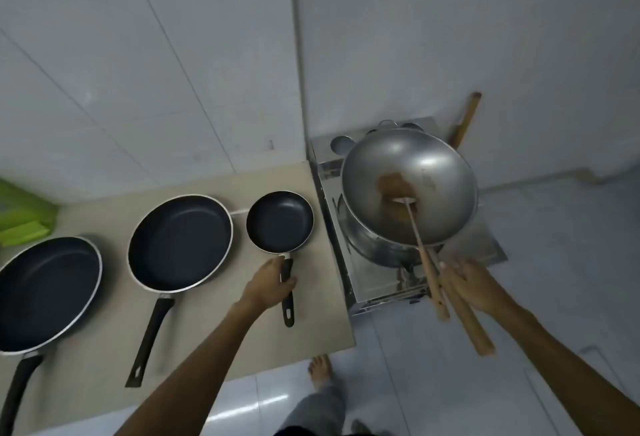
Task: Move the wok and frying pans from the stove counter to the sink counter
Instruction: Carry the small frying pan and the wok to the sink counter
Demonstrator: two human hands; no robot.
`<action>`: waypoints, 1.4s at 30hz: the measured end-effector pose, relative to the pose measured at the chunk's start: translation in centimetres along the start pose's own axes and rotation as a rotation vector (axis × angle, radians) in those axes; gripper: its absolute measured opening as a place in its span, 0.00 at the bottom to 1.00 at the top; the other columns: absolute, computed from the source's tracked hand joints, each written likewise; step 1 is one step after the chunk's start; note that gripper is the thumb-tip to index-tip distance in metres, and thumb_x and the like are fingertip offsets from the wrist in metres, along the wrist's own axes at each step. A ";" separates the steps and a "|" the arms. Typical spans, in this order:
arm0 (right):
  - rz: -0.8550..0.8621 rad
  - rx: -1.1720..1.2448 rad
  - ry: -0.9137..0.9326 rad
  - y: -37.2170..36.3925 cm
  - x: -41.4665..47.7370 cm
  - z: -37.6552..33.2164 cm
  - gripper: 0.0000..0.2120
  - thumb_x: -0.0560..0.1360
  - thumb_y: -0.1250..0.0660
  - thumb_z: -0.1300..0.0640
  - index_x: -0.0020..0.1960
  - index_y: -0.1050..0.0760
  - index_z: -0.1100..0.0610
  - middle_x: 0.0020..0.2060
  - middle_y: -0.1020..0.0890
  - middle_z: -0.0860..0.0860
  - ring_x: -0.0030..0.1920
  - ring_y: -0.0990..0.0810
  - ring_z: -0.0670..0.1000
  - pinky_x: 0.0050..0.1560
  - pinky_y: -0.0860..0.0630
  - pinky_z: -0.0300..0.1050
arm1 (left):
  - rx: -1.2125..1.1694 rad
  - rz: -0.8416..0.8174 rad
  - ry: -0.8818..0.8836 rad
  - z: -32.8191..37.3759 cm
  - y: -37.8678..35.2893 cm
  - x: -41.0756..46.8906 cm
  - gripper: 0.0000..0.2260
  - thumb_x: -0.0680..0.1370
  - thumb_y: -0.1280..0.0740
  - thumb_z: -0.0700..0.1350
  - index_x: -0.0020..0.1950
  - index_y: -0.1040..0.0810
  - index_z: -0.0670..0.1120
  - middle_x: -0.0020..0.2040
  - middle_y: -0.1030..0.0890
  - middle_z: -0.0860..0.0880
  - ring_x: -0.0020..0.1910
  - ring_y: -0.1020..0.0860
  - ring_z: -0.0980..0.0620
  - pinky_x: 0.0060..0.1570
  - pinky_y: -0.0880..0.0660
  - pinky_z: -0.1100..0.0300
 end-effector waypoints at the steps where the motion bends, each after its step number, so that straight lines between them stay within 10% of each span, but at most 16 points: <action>1: 0.019 0.034 -0.042 -0.2 0.1 0.9 0.28 0.84 0.39 0.42 0.72 0.27 0.64 0.67 0.21 0.63 0.59 0.21 0.59 0.60 0.26 0.52 | -0.050 0.023 0.039 -0.8 -0.4 0.4 0.23 0.78 0.30 0.47 0.71 0.28 0.42 0.67 0.23 0.41 0.65 0.25 0.41 0.60 0.29 0.53; 5: -0.034 0.135 -0.161 -1.8 -0.9 3.7 0.28 0.83 0.40 0.38 0.75 0.27 0.55 0.69 0.21 0.59 0.67 0.22 0.61 0.65 0.27 0.53 | -0.170 0.055 0.243 -4.2 -3.1 1.0 0.27 0.79 0.30 0.45 0.73 0.32 0.35 0.69 0.25 0.35 0.67 0.26 0.37 0.61 0.30 0.52; 9: -0.069 0.354 -0.216 -3.5 -0.6 4.8 0.21 0.83 0.38 0.42 0.68 0.23 0.53 0.57 0.15 0.57 0.54 0.15 0.59 0.57 0.18 0.63 | -0.327 0.044 0.381 -6.4 -5.7 2.1 0.25 0.78 0.30 0.43 0.71 0.32 0.34 0.63 0.22 0.35 0.61 0.22 0.37 0.53 0.28 0.53; 16: -0.071 0.395 -0.262 -4.1 -0.6 5.3 0.18 0.84 0.39 0.42 0.57 0.19 0.54 0.42 0.13 0.54 0.32 0.14 0.52 0.31 0.20 0.46 | -0.744 0.057 0.542 -7.6 -9.2 2.5 0.09 0.81 0.37 0.39 0.56 0.23 0.34 0.43 0.20 0.38 0.36 0.21 0.40 0.43 0.20 0.44; 26: -0.219 0.656 -0.349 -5.2 -0.9 6.0 0.24 0.83 0.38 0.40 0.57 0.16 0.59 0.37 0.17 0.58 0.31 0.19 0.54 0.30 0.23 0.47 | -1.451 -0.142 0.585 -2.8 -9.4 2.0 0.19 0.85 0.47 0.58 0.50 0.24 0.46 0.28 0.28 0.50 0.20 0.32 0.53 0.22 0.33 0.64; 32: -0.335 0.869 -0.363 -7.7 -0.4 5.6 0.24 0.83 0.38 0.41 0.39 0.15 0.54 0.33 0.19 0.55 0.28 0.22 0.52 0.28 0.25 0.45 | -1.357 0.003 0.533 -1.7 -5.6 1.3 0.16 0.85 0.46 0.53 0.42 0.31 0.46 0.24 0.32 0.52 0.17 0.37 0.55 0.16 0.38 0.65; 42: -0.298 0.826 -0.293 -8.6 -0.9 3.4 0.25 0.84 0.42 0.38 0.41 0.23 0.56 0.26 0.24 0.52 0.23 0.29 0.49 0.23 0.32 0.39 | -1.240 0.098 0.349 1.7 -5.0 -7.3 0.16 0.86 0.46 0.52 0.46 0.29 0.42 0.27 0.29 0.49 0.18 0.36 0.52 0.17 0.34 0.62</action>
Point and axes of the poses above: each hand's wrist, its own x-axis towards the middle knuckle, its own y-axis out of the back of the hand, z = x × y, the point moved 10 cm from there along x, towards the middle knuckle
